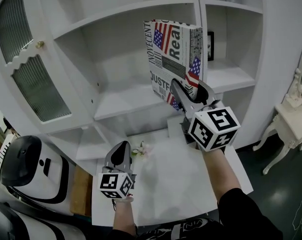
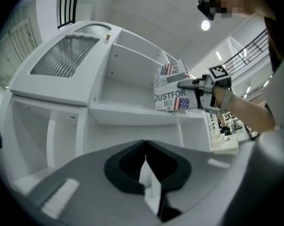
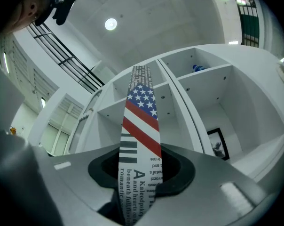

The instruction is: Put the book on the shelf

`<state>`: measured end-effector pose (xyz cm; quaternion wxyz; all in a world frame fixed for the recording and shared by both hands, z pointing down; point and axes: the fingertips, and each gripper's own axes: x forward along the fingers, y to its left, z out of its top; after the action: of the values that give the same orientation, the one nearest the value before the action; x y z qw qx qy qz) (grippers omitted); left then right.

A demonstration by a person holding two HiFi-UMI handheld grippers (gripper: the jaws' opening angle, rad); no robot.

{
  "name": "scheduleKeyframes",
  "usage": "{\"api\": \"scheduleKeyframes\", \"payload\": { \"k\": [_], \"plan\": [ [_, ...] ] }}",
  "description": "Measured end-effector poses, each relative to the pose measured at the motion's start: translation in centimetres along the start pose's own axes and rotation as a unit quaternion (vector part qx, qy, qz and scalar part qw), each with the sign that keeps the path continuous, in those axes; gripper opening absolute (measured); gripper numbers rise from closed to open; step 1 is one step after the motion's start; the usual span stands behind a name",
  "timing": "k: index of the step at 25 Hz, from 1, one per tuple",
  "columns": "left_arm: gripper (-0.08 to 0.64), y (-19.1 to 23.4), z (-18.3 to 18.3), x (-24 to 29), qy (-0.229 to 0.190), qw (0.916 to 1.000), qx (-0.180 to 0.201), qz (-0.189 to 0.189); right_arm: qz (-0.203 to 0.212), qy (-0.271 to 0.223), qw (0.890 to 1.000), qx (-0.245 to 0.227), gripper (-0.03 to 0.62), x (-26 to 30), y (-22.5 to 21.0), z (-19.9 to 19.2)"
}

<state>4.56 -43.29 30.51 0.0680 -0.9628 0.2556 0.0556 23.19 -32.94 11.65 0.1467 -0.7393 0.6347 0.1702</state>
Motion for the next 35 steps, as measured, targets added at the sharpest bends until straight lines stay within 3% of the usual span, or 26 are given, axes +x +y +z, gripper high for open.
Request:
{"api": "scheduleKeyframes", "payload": {
  "k": [6, 13, 24, 35],
  "plan": [
    [0.000, 3.0, -0.2, 0.9, 0.004, 0.9999, -0.011, -0.004, -0.018, 0.047, 0.998, -0.031, 0.158, 4.2, 1.5, -1.7],
    [0.000, 4.5, 0.1, 2.2, 0.006, 0.9988, -0.014, -0.046, -0.056, 0.092, 0.993, -0.048, 0.160, 6.2, 1.2, -2.9],
    [0.000, 4.2, -0.7, 4.2, 0.004, 0.9943, -0.031, -0.102, -0.065, 0.183, 0.980, -0.047, 0.161, 9.8, -0.8, -5.1],
    [0.000, 5.0, -1.0, 3.8, 0.000, 0.9933, -0.041, -0.108, -0.076, 0.233, 0.968, -0.056, 0.161, 13.8, -1.6, -7.2]
  ]
}}
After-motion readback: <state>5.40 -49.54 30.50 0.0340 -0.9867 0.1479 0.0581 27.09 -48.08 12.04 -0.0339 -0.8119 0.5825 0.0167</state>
